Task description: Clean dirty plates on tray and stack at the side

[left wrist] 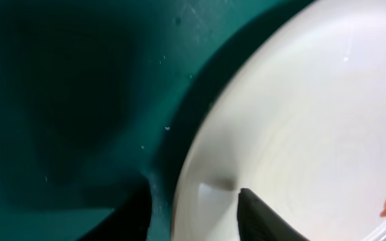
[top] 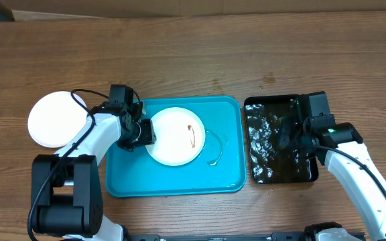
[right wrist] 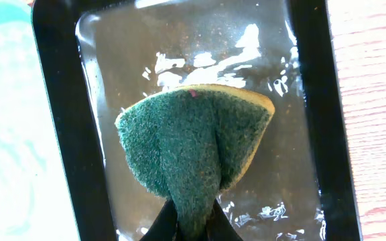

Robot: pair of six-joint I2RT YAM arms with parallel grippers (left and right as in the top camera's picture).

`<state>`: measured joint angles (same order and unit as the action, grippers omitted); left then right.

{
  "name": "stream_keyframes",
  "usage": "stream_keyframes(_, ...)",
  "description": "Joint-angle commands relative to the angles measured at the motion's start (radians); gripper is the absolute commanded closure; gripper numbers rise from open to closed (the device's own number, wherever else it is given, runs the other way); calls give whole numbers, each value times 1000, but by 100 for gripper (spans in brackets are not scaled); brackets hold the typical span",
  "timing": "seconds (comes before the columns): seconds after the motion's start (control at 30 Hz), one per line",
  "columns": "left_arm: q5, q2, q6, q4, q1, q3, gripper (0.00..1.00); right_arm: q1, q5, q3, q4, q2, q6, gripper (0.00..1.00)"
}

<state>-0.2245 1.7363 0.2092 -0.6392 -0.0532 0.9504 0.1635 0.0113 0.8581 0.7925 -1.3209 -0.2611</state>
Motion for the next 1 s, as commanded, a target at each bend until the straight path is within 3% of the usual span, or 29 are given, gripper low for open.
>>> stream_keyframes(0.0, 47, 44, -3, 10, -6, -39, 75, -2, 29, 13, -5, 2, 0, 96)
stream_keyframes(0.1, 47, 44, -3, 9, -6, -39, 93, -2, 29, 12, 4, 2, 0, 96)
stream_keyframes(0.13, 47, 44, -3, 9, -6, -39, 96, -2, 28, 11, 7, 2, 0, 96)
stream_keyframes(0.37, 24, 44, -4, 0, -6, -39, 96, -2, 24, 7, 19, 9, -4, 96)
stream_keyframes(0.5, 13, 44, -3, -12, -7, -39, 96, -2, 26, 63, 76, 49, -84, 96)
stream_keyframes(0.73, -39, 44, -4, -15, -7, -39, 96, -2, 49, 80, 86, 50, -38, 96)
stream_keyframes(0.83, -39, 44, -4, -18, -8, -39, 96, -2, 160, 100, 71, 47, 58, 96)
stream_keyframes(0.97, -39, 44, -4, -17, -13, -39, 96, 1, 305, 191, 72, 47, 80, 96)
